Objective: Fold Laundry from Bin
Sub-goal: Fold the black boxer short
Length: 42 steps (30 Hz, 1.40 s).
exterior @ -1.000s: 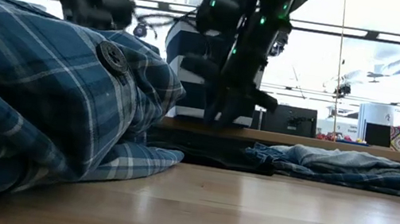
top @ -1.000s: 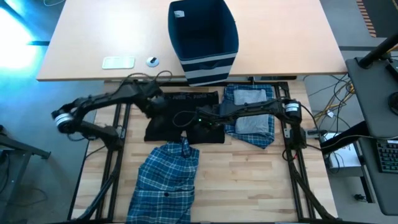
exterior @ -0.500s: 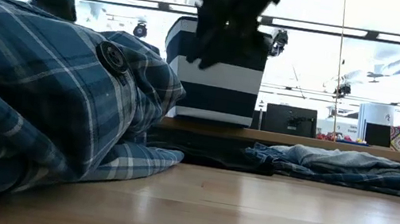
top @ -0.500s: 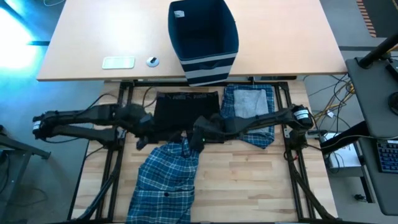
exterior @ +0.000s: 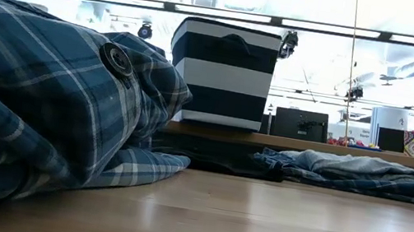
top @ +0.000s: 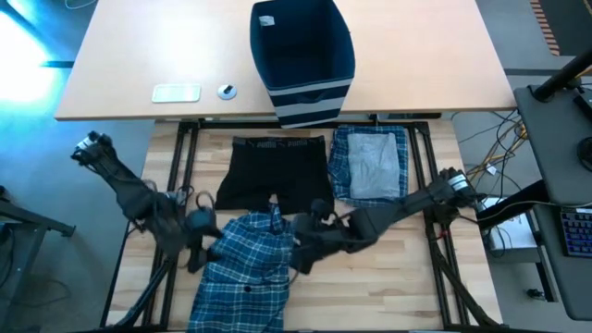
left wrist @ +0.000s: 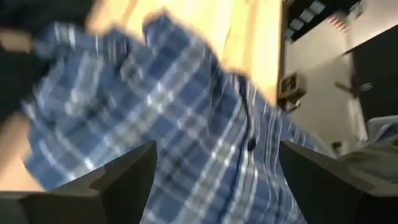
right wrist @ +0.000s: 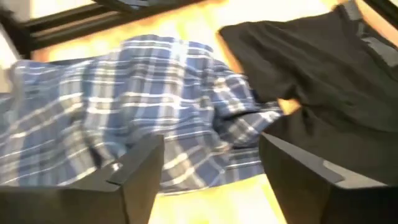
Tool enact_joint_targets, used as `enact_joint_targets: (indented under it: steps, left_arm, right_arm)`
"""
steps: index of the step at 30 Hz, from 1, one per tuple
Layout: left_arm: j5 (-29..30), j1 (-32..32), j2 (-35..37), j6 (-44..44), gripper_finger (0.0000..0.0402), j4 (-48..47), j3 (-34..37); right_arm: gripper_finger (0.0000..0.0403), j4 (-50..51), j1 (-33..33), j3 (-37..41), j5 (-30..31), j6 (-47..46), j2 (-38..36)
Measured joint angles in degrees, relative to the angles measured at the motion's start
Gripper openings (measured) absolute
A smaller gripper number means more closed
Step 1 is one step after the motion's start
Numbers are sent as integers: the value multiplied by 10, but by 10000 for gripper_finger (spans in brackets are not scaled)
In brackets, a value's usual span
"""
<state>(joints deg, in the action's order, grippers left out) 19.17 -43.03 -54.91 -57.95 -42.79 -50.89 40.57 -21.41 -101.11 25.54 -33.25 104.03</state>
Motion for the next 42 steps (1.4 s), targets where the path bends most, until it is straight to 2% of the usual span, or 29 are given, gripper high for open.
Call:
enact_joint_targets:
  steps: [4, 9, 14, 18, 23, 28, 30, 32, 34, 36, 37, 38, 42]
  left_arm:
    - [-1, -46, -70, -90, 324, -38, -16]
    - [-34, -76, -139, -118, 324, -88, -41]
    - [-79, -74, -186, -129, 327, -94, -36]
    - [-71, -73, -213, -134, 330, -94, -16]
    - [-64, -68, -261, -37, 332, 0, 0]
    - [-67, -31, -334, 15, 321, 125, 29]
    - [-57, -4, -364, 43, 293, 153, 37]
    - [-54, 31, -384, 74, 238, 193, 41]
    - [-56, 72, -400, 116, 158, 249, 43]
    - [-78, 117, -406, 155, 63, 307, 43]
    - [-90, 136, -407, 172, 33, 334, 43]
    - [-97, 155, -407, 190, 22, 363, 40]
    - [-97, 209, -398, 243, 27, 433, 8]
  right_arm:
    - [304, 3, -21, -13, 0, 2, 0]
    - [340, 37, -50, -18, -5, -18, 0]
    - [349, 75, -83, -17, -6, -60, 0]
    - [348, 92, -95, -12, -5, -100, 2]
    - [350, 81, -99, 0, -4, -107, 2]
    - [350, 50, -99, 13, 0, -43, 8]
    - [350, 49, -98, 13, 0, -11, 15]
    - [350, 52, -98, 13, 0, 3, 24]
    - [349, 58, -98, 14, -1, 7, 31]
    - [349, 58, -97, 15, -1, 7, 36]
    - [349, 59, -95, 15, -1, 7, 38]
    - [349, 62, -93, 16, -1, 7, 40]
    - [349, 65, -72, 39, -30, 7, 65]
